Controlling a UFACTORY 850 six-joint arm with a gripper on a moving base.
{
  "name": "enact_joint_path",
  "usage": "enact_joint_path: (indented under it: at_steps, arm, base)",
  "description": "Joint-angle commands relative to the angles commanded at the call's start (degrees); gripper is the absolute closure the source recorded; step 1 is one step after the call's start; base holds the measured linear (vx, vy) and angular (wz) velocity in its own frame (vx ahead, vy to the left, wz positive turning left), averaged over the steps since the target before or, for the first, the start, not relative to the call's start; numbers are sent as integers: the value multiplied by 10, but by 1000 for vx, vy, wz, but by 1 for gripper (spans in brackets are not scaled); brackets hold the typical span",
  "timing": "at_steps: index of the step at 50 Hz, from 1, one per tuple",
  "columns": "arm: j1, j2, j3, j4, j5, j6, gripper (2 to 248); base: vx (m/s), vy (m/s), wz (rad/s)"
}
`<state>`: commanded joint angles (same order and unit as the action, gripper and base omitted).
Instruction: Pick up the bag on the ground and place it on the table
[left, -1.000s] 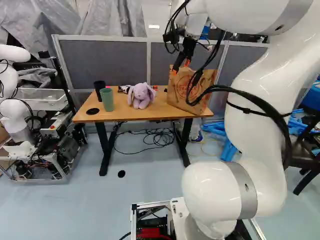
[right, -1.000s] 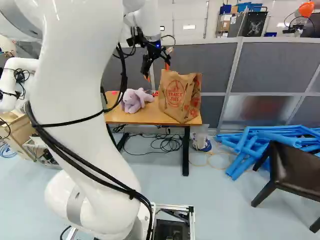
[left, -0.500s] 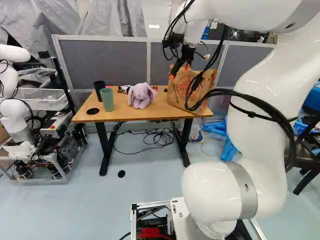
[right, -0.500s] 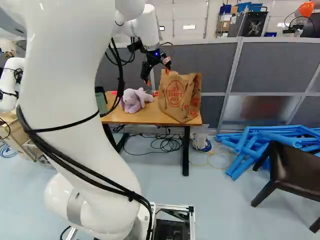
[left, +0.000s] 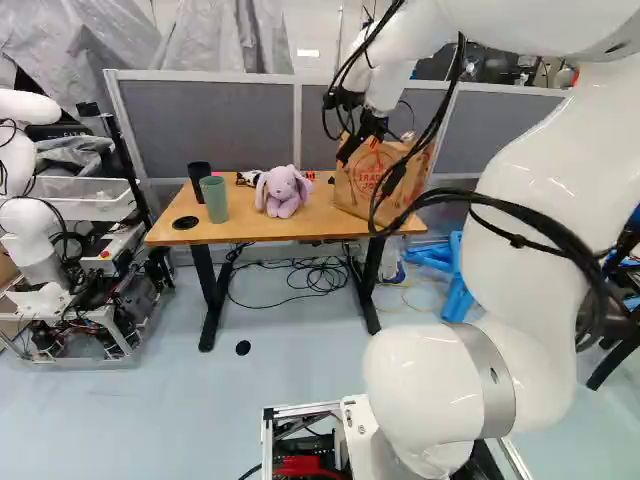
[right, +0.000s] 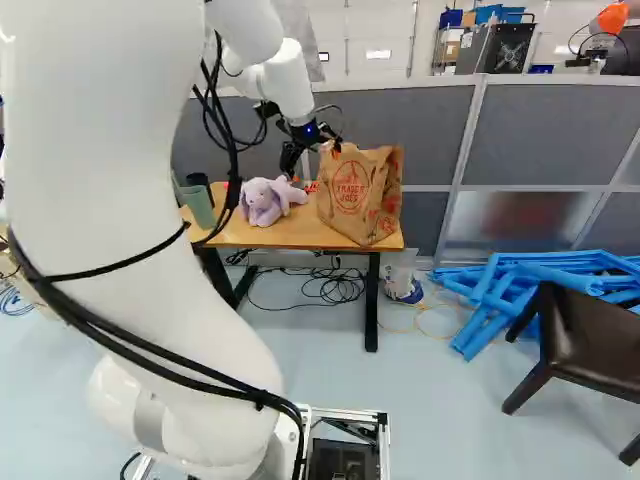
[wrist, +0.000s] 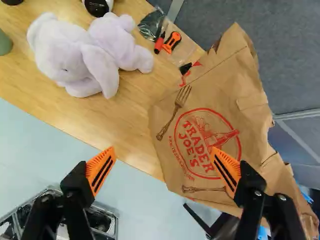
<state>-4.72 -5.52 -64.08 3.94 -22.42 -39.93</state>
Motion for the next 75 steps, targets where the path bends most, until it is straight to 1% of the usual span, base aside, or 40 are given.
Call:
enact_joint_path:
  at_steps: [15,43,60,75]
  arm:
    - [7,32,87,-6,107,59,3]
    - [21,97,267,-18,327,180,3]
    - [29,130,357,-24,438,241,3]
    - [34,155,425,-28,521,288,3]
  base:
    - [0,0,0]
    - [0,0,0]
    - [0,0,0]
    - [0,0,0]
